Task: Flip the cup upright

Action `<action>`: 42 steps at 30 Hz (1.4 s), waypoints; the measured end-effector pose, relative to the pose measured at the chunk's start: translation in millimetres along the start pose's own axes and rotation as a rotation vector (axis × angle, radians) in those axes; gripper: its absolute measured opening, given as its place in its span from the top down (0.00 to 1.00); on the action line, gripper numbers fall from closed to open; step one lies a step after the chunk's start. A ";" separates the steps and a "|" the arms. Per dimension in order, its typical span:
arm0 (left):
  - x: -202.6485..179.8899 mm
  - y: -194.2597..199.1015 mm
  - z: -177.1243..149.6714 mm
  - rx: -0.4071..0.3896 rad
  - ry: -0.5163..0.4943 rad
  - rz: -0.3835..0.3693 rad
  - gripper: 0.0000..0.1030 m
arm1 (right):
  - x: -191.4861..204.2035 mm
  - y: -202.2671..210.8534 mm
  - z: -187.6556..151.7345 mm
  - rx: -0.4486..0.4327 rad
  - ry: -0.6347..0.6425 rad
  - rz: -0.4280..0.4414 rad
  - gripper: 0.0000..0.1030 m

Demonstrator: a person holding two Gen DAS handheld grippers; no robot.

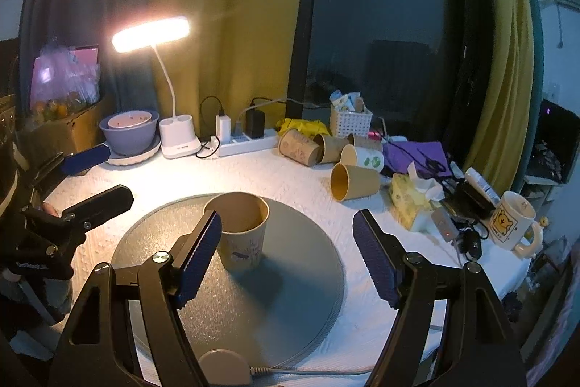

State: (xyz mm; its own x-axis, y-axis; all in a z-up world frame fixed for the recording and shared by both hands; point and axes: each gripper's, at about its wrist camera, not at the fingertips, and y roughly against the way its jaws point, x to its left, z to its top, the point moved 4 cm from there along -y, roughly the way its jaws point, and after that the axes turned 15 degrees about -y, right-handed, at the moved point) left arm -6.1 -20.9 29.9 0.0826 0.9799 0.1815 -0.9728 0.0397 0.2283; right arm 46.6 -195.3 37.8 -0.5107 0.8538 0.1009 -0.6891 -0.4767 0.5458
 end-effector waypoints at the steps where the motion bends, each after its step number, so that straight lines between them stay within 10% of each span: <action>1: 0.3 2.1 1.8 -0.008 0.002 -0.003 0.05 | 0.8 2.1 1.0 -0.006 0.001 0.000 0.24; 42: -0.9 32.1 20.2 -0.103 0.027 0.021 0.05 | 5.7 21.5 14.2 -0.072 0.014 -0.002 0.24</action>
State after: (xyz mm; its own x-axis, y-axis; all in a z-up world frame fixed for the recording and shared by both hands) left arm -33.1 -24.4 56.4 0.0577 0.9857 0.1586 -0.9915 0.0380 0.1246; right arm 36.2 -197.8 62.0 -0.5158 0.8521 0.0883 -0.7252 -0.4892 0.4845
